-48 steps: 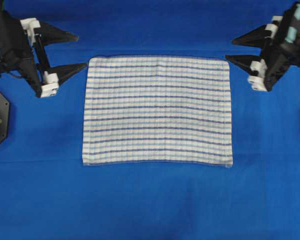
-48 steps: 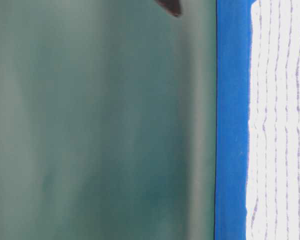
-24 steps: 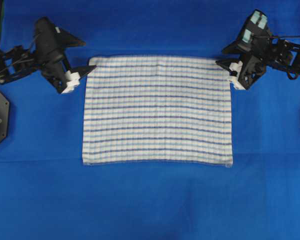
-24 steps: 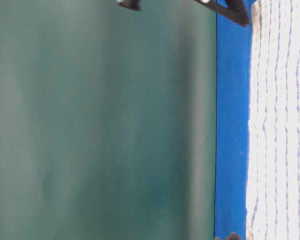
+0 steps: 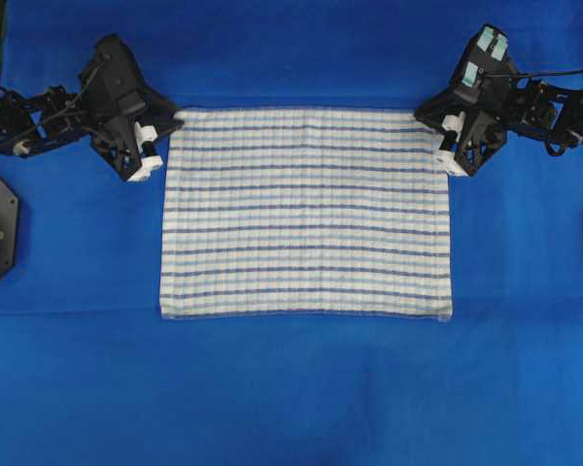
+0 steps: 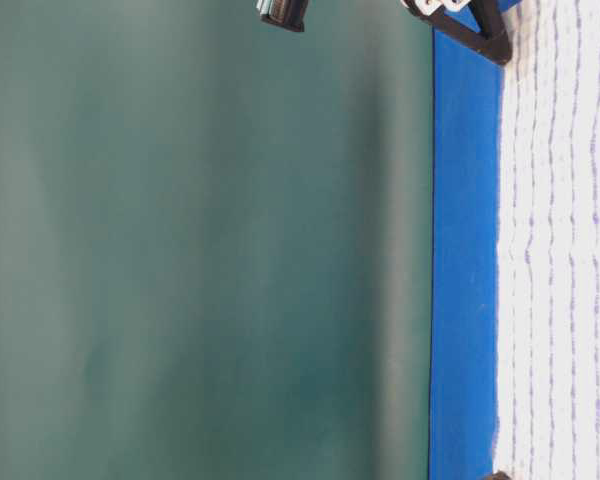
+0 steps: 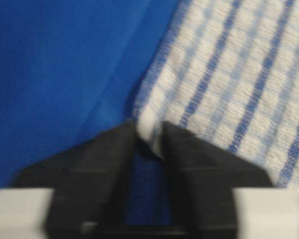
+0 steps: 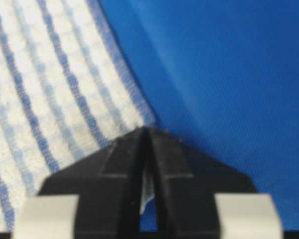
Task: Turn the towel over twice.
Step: 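Lift the far edge with both grippers and swing the towel upward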
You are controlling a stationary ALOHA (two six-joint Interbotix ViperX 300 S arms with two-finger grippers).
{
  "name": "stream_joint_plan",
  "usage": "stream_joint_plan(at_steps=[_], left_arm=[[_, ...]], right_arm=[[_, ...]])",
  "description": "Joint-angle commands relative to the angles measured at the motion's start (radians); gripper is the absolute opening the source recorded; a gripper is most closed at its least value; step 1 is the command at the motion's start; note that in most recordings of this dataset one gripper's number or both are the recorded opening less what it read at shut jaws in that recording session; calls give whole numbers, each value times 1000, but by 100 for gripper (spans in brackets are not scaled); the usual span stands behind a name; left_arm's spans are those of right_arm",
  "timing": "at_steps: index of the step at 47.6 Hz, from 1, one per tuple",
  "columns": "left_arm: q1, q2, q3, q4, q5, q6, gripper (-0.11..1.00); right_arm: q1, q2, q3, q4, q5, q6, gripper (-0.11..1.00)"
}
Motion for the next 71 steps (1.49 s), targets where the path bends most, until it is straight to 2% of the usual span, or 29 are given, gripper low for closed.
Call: stream_joint_plan(at_steps=[1, 3, 17, 30, 38, 58, 71], left_arm=[[3, -8, -6, -2, 6, 3, 8], [3, -8, -8, -2, 9, 3, 3], [3, -49, -21, -2, 14, 0, 3], [6, -204, -81, -2, 124, 15, 3], [29, -293, -124, -2, 201, 78, 3], [176, -417, -216, -2, 252, 87, 3], [206, -449, -268, -2, 245, 87, 3]], right_arm=[[-8, -6, -5, -2, 8, -3, 3], [-8, -5, -5, -2, 9, -3, 3], [-8, -63, -9, -2, 14, 3, 3], [-48, -190, -46, -2, 118, -6, 3], [-104, -238, -92, -6, 186, -37, 3], [-225, -268, -255, -11, 285, -118, 3], [-268, -284, -379, -12, 356, -170, 3]])
